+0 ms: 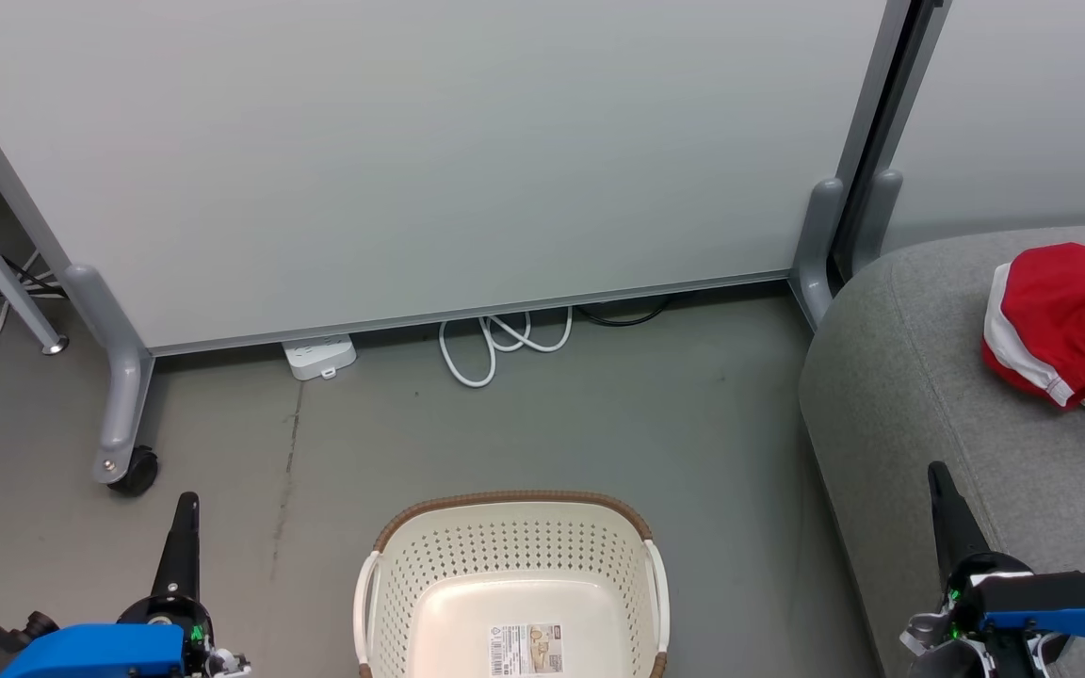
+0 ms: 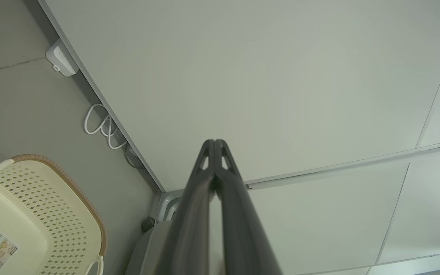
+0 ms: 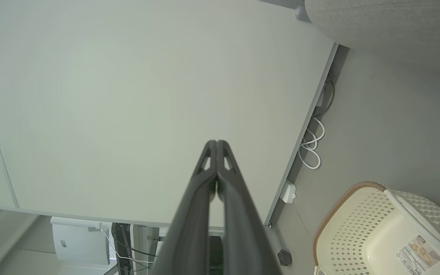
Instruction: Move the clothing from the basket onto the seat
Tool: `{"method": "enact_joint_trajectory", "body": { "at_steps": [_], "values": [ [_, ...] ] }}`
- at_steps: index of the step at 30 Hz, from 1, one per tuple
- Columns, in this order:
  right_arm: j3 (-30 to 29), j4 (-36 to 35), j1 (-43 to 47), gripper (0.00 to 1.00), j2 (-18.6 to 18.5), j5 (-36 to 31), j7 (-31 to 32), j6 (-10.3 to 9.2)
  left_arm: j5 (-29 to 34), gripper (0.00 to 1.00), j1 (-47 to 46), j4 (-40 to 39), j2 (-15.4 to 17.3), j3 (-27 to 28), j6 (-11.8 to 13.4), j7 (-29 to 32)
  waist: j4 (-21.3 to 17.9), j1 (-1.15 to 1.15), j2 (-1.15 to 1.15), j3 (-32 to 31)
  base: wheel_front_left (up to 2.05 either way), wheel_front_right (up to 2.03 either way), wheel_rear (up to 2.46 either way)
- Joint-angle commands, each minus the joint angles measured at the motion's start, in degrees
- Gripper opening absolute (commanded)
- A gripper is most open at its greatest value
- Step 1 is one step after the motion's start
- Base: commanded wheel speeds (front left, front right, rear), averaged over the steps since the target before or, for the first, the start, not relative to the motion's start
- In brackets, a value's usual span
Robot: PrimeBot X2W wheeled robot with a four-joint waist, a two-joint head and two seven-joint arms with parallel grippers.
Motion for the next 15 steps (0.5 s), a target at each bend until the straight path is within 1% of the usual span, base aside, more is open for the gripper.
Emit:
{"method": "enact_joint_trajectory", "body": {
  "at_steps": [1,15],
  "values": [
    [-0.09,-0.41,-1.46,0.00,0.12,0.86,0.46,-0.01,-0.85,0.00,-0.94,-0.51,0.28,0.19,-0.23,0.16,-0.01,0.00,0.00,0.01,0.00,0.00,0.00],
    [-0.55,-0.58,-1.47,0.00,0.23,7.31,2.01,-0.01,-6.86,0.00,-0.99,-0.54,0.30,1.08,-0.39,1.75,-0.43,0.00,0.00,0.16,0.00,0.00,0.00]
  ]
}}
